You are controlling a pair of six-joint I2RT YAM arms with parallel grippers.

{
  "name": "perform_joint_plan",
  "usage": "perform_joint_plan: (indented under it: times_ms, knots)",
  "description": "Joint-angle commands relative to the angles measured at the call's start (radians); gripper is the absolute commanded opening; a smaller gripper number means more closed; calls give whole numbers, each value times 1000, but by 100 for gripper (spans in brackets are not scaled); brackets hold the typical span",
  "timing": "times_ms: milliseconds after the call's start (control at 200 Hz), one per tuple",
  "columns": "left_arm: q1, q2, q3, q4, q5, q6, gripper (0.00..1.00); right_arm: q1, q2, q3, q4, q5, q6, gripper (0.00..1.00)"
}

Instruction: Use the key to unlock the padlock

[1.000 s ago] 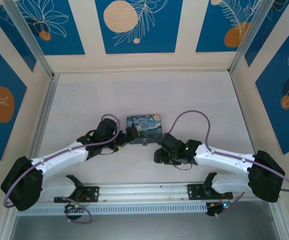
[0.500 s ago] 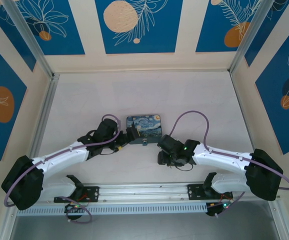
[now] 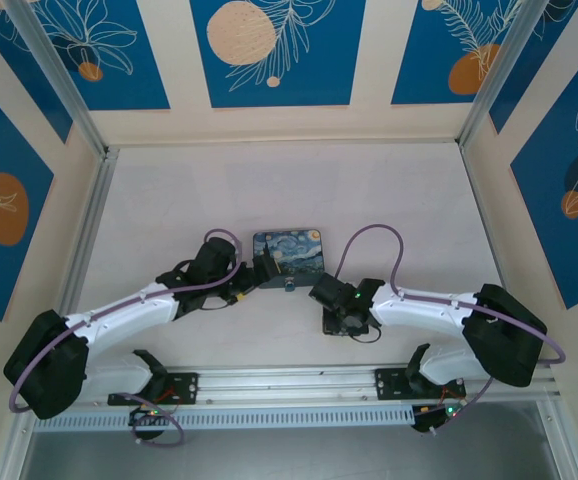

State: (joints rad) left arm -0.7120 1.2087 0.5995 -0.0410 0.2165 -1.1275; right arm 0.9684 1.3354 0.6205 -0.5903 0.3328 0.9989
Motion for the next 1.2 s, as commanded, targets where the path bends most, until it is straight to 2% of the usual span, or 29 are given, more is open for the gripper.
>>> perform_joint_plan:
  times_ms: [0,90,175,615,785,1005,1195]
  knots:
    - [-12,14,32,-11,-9,6,100,3,24,-15,34,1,3,29]
    - [-13,14,31,-11,-11,4,100,5,12,-14,31,-2,3,12]
    - [-13,14,32,-9,-11,4,100,6,-13,-15,21,0,6,0]
    - [-24,-2,33,4,1,-7,100,-31,-279,-4,70,-89,48,0]
    - [-38,-17,14,66,21,-79,100,-77,-341,6,133,-156,50,0]
    - [-72,-43,-7,158,-11,-267,97,-137,-351,28,230,-245,67,0]
    - [-77,-49,43,83,-30,-234,97,-140,-300,42,199,-250,48,0]
